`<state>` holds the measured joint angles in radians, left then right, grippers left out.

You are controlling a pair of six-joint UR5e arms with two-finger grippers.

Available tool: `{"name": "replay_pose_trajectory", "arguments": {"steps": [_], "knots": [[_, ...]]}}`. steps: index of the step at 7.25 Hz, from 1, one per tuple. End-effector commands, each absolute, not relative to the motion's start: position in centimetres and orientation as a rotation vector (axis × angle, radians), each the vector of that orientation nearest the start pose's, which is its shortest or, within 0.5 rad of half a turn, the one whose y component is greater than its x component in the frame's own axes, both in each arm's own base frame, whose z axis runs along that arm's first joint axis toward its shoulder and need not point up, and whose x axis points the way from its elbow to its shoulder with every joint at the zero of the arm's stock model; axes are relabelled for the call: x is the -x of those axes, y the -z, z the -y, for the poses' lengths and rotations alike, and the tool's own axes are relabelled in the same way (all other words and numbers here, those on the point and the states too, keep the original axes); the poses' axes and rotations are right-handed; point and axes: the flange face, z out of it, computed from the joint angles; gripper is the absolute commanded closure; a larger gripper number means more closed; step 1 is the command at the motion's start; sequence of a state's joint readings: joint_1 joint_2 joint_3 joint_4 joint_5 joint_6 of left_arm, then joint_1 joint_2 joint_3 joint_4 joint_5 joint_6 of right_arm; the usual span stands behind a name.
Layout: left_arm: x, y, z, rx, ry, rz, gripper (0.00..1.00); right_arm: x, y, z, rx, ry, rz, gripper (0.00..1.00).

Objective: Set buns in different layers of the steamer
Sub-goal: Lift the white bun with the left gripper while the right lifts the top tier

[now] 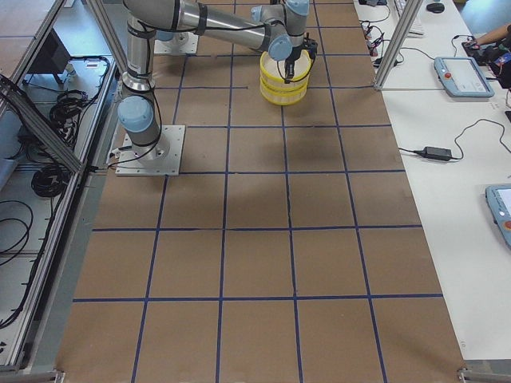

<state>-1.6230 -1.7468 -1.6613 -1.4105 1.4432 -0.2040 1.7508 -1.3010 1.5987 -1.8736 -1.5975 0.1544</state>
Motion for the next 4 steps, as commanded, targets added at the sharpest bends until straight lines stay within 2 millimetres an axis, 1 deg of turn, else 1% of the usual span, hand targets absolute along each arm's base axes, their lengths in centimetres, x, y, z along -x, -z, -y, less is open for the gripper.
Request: {"name": "replay_pose_trajectory", "arguments": {"steps": [1, 2, 3, 4], "knots": [[18.7, -34.7, 54.8, 0.269, -0.167, -3.332, 0.93, -15.1, -39.1, 56.1, -0.036, -0.088, -3.192, 0.96], [19.4, -32.6, 55.9, 0.260, -0.168, -3.342, 0.93, -11.4, -40.5, 56.4, -0.018, -0.090, -3.190, 0.96], [22.2, -32.5, 55.9, 0.304, -0.155, -3.431, 0.89, -8.5, -41.2, 57.1, 0.168, -0.060, -3.223, 0.96], [23.9, -32.2, 56.1, 0.309, -0.103, -3.460, 0.88, -6.6, -41.2, 57.9, 0.306, -0.014, -3.232, 0.95]]}}
